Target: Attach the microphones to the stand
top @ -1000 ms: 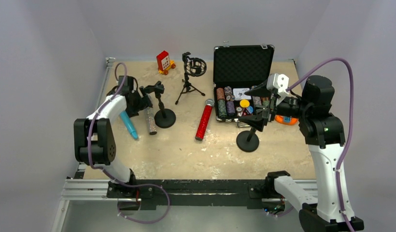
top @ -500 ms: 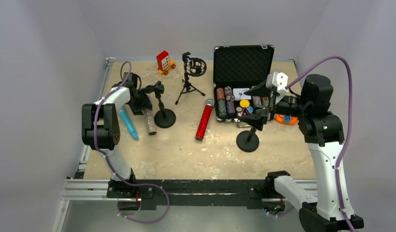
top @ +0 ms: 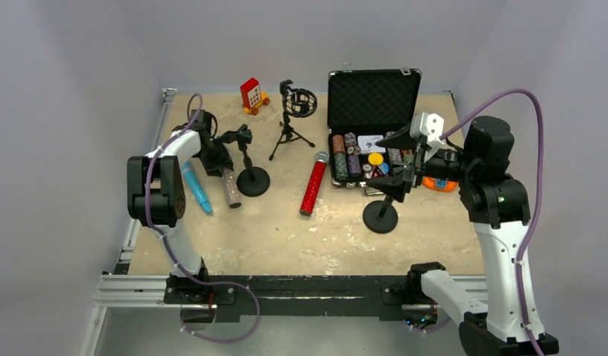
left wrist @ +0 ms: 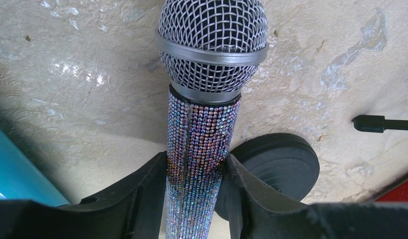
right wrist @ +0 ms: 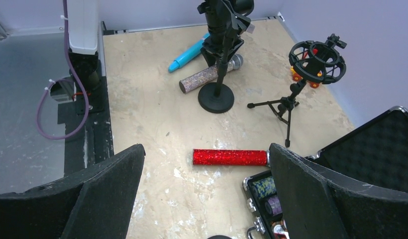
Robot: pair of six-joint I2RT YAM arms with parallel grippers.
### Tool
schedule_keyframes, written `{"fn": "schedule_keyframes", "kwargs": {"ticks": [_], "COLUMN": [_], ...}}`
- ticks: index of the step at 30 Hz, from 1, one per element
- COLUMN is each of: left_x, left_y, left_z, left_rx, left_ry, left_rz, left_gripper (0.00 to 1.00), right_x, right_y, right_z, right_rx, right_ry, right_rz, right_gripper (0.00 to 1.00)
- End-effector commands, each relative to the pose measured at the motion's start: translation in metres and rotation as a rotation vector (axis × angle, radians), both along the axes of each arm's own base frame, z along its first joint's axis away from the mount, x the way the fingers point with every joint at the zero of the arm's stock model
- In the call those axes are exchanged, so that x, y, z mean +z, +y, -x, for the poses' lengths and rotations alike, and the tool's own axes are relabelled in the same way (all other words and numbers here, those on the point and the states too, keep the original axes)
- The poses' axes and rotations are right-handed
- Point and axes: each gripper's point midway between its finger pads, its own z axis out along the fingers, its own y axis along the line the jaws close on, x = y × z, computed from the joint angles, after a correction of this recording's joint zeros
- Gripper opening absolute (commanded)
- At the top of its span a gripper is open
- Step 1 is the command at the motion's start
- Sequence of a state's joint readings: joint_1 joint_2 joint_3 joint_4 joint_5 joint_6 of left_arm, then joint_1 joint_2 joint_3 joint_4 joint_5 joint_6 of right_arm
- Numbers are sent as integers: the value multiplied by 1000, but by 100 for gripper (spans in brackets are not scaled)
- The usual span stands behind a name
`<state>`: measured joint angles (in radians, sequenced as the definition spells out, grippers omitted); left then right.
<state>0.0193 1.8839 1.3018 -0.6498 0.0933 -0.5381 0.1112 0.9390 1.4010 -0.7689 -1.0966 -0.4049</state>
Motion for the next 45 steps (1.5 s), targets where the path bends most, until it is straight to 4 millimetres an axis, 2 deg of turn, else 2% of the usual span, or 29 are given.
{"fn": "schedule_keyframes", "kwargs": {"ticks": [1, 3, 6, 10, 13, 15, 17, 18, 21, 26, 30, 33, 36, 39, 43, 45], "left_x": [2, 2, 2, 1, 2, 5, 18, 32, 70, 130, 177, 223, 275, 330, 396, 420], "left_y": [-4, -4, -5, -6, -6, -3, 4, 9, 28, 55, 68, 69, 58, 33, -19, -46], "left_z": [10, 13, 15, 17, 19, 21, 20, 20, 24, 46, 69, 85, 99, 112, 133, 144], "left_rx": [-26, -28, -34, -45, -56, -54, -40, -31, -3, 59, 96, 107, 56, -63, -295, -407], "left_ry": [39, 49, 54, 58, 57, 39, -7, -49, -152, -325, -471, -633, -815, -1016, -1275, -1359], "left_rz": [16, 19, 22, 26, 28, 12, -29, -57, -160, -309, -384, -401, -378, -317, -169, -74], "left_gripper": [51, 54, 55, 49, 35, 16, 3, 0, 0, 0, 0, 0, 0, 0, 0, 0], "right_x": [13, 14, 15, 15, 15, 15, 15, 15, 13, 14, 17, 19, 23, 28, 35, 38], "right_y": [3, 2, 3, 3, 3, 3, 3, 3, 4, 5, 6, 7, 9, 12, 16, 20], "right_z": [13, 15, 19, 22, 24, 26, 27, 27, 28, 28, 28, 26, 24, 22, 20, 20], "right_rx": [37, 39, 47, 50, 54, 58, 63, 65, 75, 97, 110, 119, 132, 150, 174, 191], "right_ry": [-54, -58, -63, -65, -66, -63, -58, -52, -35, -12, -9, 2, 5, 5, 3, 5], "right_rz": [-15, -16, -18, -19, -21, -22, -22, -21, -15, -15, -16, -14, -15, -20, -28, -33], "right_gripper": [99, 99, 99, 99, 99, 99, 99, 99, 99, 99, 99, 99, 99, 99, 98, 98]}}
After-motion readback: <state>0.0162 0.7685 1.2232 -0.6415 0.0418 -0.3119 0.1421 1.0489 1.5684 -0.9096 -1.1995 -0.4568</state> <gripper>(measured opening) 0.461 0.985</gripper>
